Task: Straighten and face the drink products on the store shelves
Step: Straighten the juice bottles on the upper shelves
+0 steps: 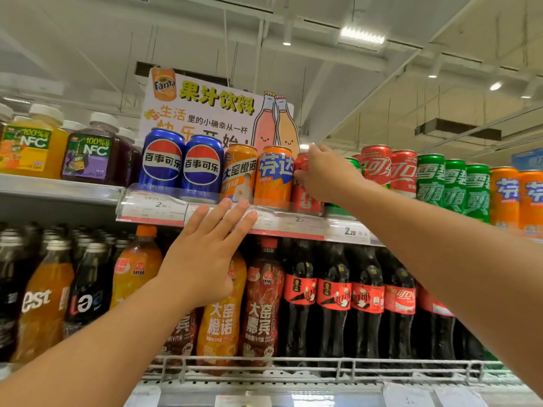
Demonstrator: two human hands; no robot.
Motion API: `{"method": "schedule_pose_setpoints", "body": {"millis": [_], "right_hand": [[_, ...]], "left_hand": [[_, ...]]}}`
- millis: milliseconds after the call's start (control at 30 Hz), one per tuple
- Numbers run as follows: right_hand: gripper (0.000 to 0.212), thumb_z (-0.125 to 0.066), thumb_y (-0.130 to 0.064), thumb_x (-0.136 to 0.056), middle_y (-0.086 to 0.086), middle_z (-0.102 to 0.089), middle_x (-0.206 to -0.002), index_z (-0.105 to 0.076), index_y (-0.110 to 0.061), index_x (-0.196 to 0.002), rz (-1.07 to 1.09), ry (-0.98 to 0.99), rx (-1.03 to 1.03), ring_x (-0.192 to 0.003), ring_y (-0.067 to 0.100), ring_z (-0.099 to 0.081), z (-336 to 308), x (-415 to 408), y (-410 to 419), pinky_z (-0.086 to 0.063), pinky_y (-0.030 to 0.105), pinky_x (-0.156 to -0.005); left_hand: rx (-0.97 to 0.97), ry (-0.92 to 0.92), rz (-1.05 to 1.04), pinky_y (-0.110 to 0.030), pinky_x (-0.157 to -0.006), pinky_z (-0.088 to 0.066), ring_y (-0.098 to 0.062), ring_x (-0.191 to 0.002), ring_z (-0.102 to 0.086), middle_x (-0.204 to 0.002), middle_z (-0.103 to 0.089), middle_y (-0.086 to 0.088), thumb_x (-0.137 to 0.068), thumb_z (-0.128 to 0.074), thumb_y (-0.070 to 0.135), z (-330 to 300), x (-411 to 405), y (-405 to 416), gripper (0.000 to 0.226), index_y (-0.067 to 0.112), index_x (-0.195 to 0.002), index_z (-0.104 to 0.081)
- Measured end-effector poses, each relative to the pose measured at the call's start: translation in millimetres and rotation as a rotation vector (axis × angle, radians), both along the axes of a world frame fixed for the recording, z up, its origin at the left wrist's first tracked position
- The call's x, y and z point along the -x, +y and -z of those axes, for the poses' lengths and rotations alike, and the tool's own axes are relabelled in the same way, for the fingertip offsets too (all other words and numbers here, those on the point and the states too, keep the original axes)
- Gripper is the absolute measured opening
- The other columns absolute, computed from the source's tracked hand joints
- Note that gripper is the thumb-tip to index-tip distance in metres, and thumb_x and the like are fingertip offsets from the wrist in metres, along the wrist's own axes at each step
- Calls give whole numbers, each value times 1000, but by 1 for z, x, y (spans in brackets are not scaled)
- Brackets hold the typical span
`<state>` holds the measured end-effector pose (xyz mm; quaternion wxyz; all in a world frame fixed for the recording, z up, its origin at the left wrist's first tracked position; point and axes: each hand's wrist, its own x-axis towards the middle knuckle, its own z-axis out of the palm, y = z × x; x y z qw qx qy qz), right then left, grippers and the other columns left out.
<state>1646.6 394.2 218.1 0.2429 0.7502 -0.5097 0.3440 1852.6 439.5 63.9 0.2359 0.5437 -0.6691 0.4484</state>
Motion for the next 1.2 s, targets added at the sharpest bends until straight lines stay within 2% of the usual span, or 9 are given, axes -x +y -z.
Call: {"method": "schedule_pose_setpoints", "body": {"millis": [100, 167, 233, 367, 500, 733, 900, 1067, 1200], "right_hand": [[50, -47, -27, -98, 14, -24, -156, -35, -10, -143, -61, -15, 156, -123, 36, -50, 34, -2, 17, -48, 48, -90], [43, -50, -16, -94, 13, -38, -149, -47, -10, -136, -236, 31, 367, -116, 36, -54, 74, 1, 30, -48, 48, -90], [41, -51, -16, -93, 15, -45, -146, -53, -8, -133, -314, 106, 428, -123, 38, -49, 118, 8, 34, -42, 49, -100], [68, -53, -17, -90, 13, -16, -160, -26, -10, -152, -213, 233, 256, -148, 34, -10, 168, 21, 16, -13, 49, -119], [84, -60, -4, -71, 15, -20, -158, -32, -6, -150, -272, 121, 273, -147, 35, -11, 175, 14, 9, -9, 49, -119], [81, -61, -6, -71, 16, -23, -158, -35, -6, -148, -324, 12, 283, -147, 34, -13, 179, 7, 8, -4, 47, -120], [85, -61, -11, -73, 14, -16, -160, -29, -9, -151, -313, 48, 283, -149, 32, -7, 179, 8, 5, 1, 45, -120], [89, -56, -15, -77, 8, 3, -163, -12, -15, -155, -290, 101, 230, -149, 26, 11, 178, 12, 5, 18, 36, -116], [89, -55, -15, -81, 9, 12, -162, -6, -13, -155, -289, 70, 153, -147, 24, 19, 178, 3, 14, 13, 42, -118]], "left_hand": [[-7, -2, -15, -42, -116, 20, -18, -143, 30, -157, 28, 5, -73, -48, 35, 0, 0, 0, 106, 31, -144, 31], [-4, -4, -31, -42, -115, 22, -19, -143, 31, -155, 32, 5, -73, -47, 36, 0, 0, 0, 107, 31, -141, 37], [-2, 4, -45, -42, -114, 23, -19, -143, 30, -156, 30, 4, -74, -48, 36, 0, 2, 1, 107, 30, -144, 34], [-23, 18, -90, -41, -110, 28, -20, -144, 28, -159, 25, 2, -75, -51, 35, 1, 9, 4, 105, 28, -148, 25], [-41, 33, -100, -41, -112, 25, -20, -145, 25, -160, 21, 3, -74, -53, 32, 1, 11, 6, 105, 28, -149, 20], [-103, 137, -112, -46, -117, 12, -21, -147, 19, -162, 16, 3, -72, -56, 25, 6, 26, 18, 105, 26, -153, 10], [-148, 138, -157, -47, -118, 4, -25, -148, 13, -162, 15, -1, -79, -55, 27, 3, 35, 32, 98, 20, -154, 7], [-236, 31, -189, -40, -122, -8, -20, -149, -1, -163, -3, -1, -85, -54, 27, 30, 6, 68, 84, 18, -155, -9], [-288, 123, -192, -36, -121, -11, -19, -148, -11, -161, -14, -2, -87, -53, 32, 46, -19, 72, 78, 18, -154, -15]]}}
